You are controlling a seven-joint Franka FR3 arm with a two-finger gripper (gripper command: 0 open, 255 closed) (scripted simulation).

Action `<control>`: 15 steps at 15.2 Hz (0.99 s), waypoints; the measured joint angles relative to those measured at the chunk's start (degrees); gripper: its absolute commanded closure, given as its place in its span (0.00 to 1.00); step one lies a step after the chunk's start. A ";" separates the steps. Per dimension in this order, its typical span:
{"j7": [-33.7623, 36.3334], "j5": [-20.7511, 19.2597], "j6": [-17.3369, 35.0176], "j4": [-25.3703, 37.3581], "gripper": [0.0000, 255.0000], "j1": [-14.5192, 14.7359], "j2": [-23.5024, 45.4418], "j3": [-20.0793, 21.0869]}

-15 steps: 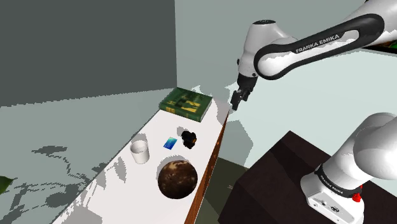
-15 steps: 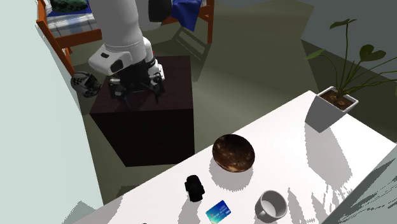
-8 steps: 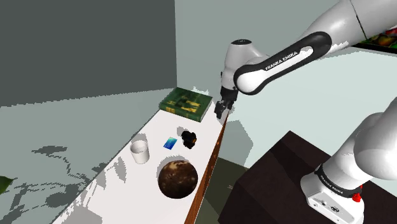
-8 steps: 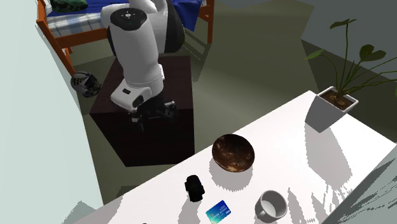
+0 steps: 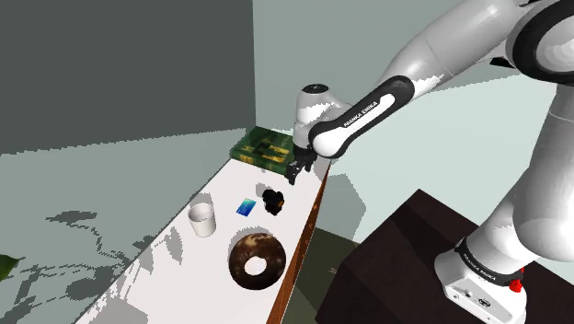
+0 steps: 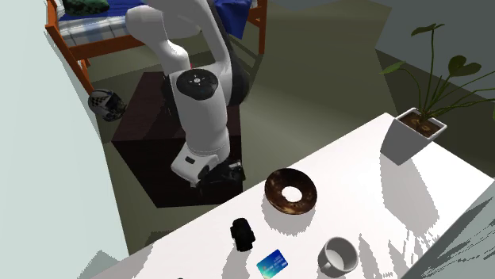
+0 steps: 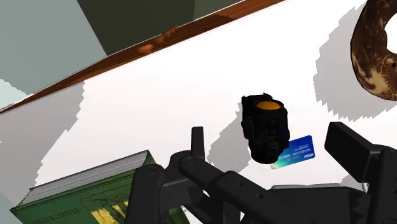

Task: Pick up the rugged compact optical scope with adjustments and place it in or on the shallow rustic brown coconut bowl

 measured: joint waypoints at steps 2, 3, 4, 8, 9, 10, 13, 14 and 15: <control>1.23 -1.10 1.79 2.99 0.00 0.95 4.59 -0.44; 1.84 -1.44 2.07 4.43 0.00 1.49 6.29 -0.55; 2.28 -1.76 2.12 6.56 0.00 1.99 8.38 -0.71; 4.14 -3.06 3.22 15.15 0.00 4.32 17.68 -1.63; 4.28 -3.22 3.39 17.14 0.00 4.66 19.73 -1.79; 4.46 -3.31 3.19 18.95 0.00 5.02 21.30 -1.90; 4.66 -3.57 3.92 21.10 0.00 5.44 24.07 -2.23; 4.75 -3.66 4.24 21.53 0.00 5.57 24.82 -2.34; 4.85 -3.78 4.80 21.86 0.00 5.71 25.71 -2.49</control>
